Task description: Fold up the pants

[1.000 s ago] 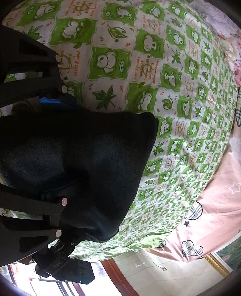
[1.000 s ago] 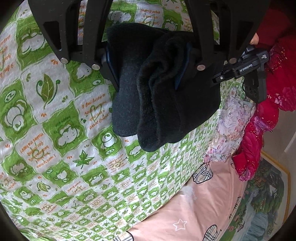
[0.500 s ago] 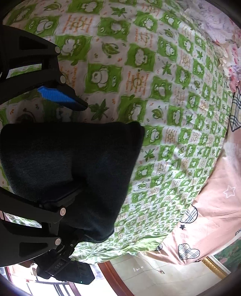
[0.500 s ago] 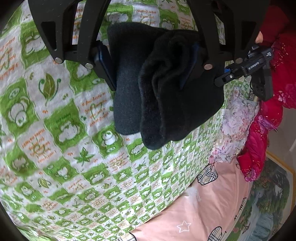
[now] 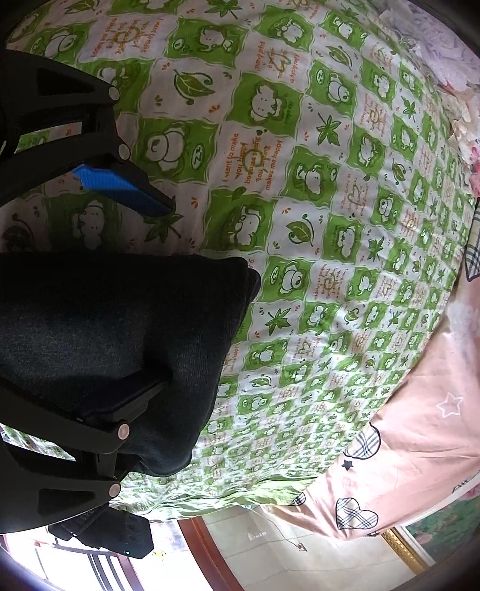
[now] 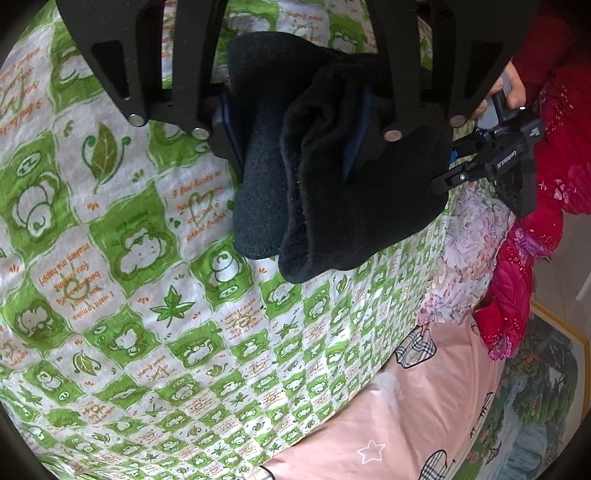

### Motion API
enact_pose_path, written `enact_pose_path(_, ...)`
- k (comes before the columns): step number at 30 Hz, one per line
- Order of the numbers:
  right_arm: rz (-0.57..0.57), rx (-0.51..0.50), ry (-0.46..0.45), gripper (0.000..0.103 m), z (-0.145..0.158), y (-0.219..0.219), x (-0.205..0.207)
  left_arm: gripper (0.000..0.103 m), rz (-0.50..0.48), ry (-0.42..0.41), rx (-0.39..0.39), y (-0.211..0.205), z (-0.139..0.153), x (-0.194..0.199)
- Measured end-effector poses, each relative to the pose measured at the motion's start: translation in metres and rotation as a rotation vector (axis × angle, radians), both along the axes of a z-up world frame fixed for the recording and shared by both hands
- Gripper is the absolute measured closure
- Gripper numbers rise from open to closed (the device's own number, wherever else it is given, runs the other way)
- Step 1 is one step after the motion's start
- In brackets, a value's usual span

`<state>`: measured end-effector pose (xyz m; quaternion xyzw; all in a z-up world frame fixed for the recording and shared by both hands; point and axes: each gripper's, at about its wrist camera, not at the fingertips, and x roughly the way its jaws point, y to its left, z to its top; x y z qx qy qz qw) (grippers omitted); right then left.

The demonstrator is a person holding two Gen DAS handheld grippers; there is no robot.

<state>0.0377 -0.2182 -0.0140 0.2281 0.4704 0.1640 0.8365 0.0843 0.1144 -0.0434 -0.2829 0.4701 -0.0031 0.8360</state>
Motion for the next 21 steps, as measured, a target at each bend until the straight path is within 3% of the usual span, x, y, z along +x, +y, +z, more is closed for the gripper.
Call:
enact_pose_path(2,-0.005,0.027,0.003,0.055,-0.003,-0.004,-0.001,0.019,-0.006,-0.005,0.004,-0.003,-0.002,0.003)
enact_pose_path(4,-0.002,0.029,-0.003,0.055,-0.004,-0.004,-0.002,0.031,-0.034,-0.02,0.022,-0.01,-0.004,0.009)
enact_pose_path(5,-0.001,0.025,-0.006,0.055,-0.004,-0.003,-0.002,0.044,-0.054,-0.023,0.023,-0.013,-0.006,0.012)
enact_pose_path(8,0.0,0.02,-0.008,0.055,-0.003,-0.002,-0.002,0.046,-0.072,-0.022,0.056,-0.019,-0.008,0.016)
enact_pose_path(10,0.0,0.022,-0.008,0.055,-0.003,-0.002,-0.001,0.044,-0.077,-0.018,0.059,-0.02,-0.007,0.015)
enact_pose_path(12,0.0,0.028,-0.006,0.055,-0.004,-0.003,-0.001,0.027,-0.06,0.001,0.036,-0.015,-0.007,0.012)
enact_pose_path(14,-0.002,0.037,-0.006,0.055,-0.004,-0.004,-0.001,0.019,-0.045,0.011,-0.009,-0.008,-0.006,0.004)
enact_pose_path(18,-0.007,0.077,0.006,0.053,-0.007,-0.009,-0.002,0.019,-0.038,0.023,-0.05,-0.005,-0.007,-0.015)
enact_pose_path(21,-0.008,0.08,0.006,0.051,-0.007,-0.008,-0.005,0.02,-0.045,0.013,-0.022,-0.012,-0.008,-0.027)
